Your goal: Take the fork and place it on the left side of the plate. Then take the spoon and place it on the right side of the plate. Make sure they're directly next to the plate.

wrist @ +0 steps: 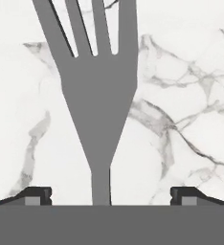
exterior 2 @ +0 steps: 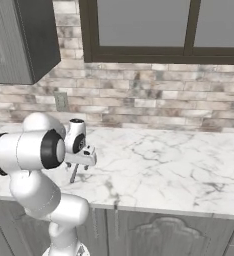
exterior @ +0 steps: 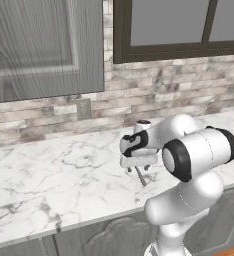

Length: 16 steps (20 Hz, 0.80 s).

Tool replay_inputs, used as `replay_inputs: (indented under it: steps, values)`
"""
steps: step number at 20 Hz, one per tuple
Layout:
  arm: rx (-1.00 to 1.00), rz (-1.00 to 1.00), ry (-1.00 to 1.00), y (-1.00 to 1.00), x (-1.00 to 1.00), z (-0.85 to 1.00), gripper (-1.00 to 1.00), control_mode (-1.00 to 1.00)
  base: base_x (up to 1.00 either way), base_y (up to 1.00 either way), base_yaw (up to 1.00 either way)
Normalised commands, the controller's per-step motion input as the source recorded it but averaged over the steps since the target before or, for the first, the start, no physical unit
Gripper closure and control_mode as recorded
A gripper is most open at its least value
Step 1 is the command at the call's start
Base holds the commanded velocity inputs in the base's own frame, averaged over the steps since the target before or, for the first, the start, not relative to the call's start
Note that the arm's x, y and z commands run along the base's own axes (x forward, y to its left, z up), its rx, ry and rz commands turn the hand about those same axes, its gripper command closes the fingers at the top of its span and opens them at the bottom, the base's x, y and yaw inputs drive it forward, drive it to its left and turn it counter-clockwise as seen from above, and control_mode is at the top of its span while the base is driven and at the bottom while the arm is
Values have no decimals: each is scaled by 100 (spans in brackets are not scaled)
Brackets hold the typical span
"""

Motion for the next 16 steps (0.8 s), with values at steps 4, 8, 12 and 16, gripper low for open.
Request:
replay_inputs:
  steps: [4,8,12,16]
  values:
    - [-3,0,-1,6,1,-57,100,-100,0,0,0]
    - [0,0,-15,9,-5,-40,100,-100,0,0,0]
    - [0,0,-22,4,-24,-35,100,-100,0,0,0]
    - [1,0,-17,0,-27,-26,100,-100,0,0,0]
